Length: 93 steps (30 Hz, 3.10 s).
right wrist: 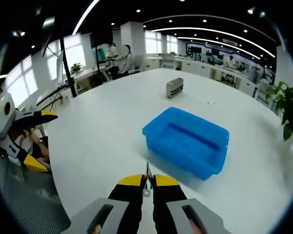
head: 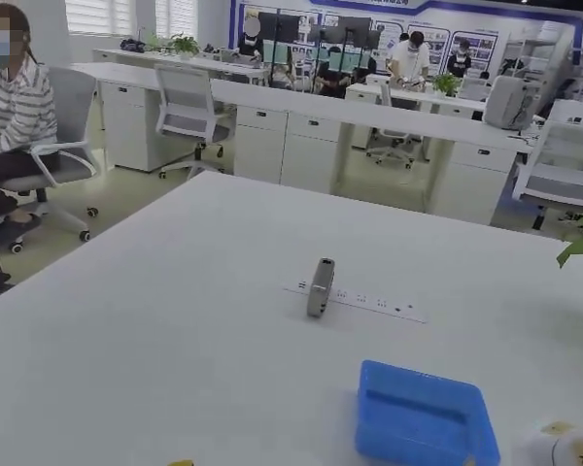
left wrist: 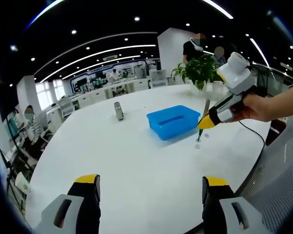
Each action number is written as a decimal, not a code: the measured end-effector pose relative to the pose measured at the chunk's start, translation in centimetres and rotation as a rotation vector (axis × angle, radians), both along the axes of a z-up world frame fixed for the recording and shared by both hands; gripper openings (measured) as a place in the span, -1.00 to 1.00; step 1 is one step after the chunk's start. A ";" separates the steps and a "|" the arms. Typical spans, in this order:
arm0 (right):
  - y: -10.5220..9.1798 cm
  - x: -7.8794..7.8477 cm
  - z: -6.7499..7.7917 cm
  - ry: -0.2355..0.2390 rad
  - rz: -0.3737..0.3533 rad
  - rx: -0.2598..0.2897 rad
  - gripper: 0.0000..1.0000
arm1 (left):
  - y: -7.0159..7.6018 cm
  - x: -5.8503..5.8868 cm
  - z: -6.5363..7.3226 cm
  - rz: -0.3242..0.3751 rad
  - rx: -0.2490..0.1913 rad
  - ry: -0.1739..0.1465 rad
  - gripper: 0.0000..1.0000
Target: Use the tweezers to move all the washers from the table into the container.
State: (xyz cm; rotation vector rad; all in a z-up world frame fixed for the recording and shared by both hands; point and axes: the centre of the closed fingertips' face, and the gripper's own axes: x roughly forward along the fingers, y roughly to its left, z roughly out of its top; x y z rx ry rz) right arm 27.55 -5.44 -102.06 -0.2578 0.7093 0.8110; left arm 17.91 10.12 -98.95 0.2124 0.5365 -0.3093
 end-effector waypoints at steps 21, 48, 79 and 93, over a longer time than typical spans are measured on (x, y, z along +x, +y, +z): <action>-0.4 0.1 -1.5 0.010 -0.033 0.000 -0.95 | 0.1 -0.1 -0.2 0.002 0.005 0.015 0.75; 0.1 0.3 -1.5 0.021 0.009 -0.060 -0.98 | 0.1 0.0 -0.4 0.005 -0.002 0.025 0.75; 0.3 2.6 3.9 -0.077 0.046 -0.039 -0.98 | 0.1 -0.1 -0.3 0.006 -0.022 0.028 0.75; 0.9 5.4 5.5 -0.120 0.031 -0.020 -0.98 | 0.2 0.0 -0.3 0.013 -0.032 0.027 0.75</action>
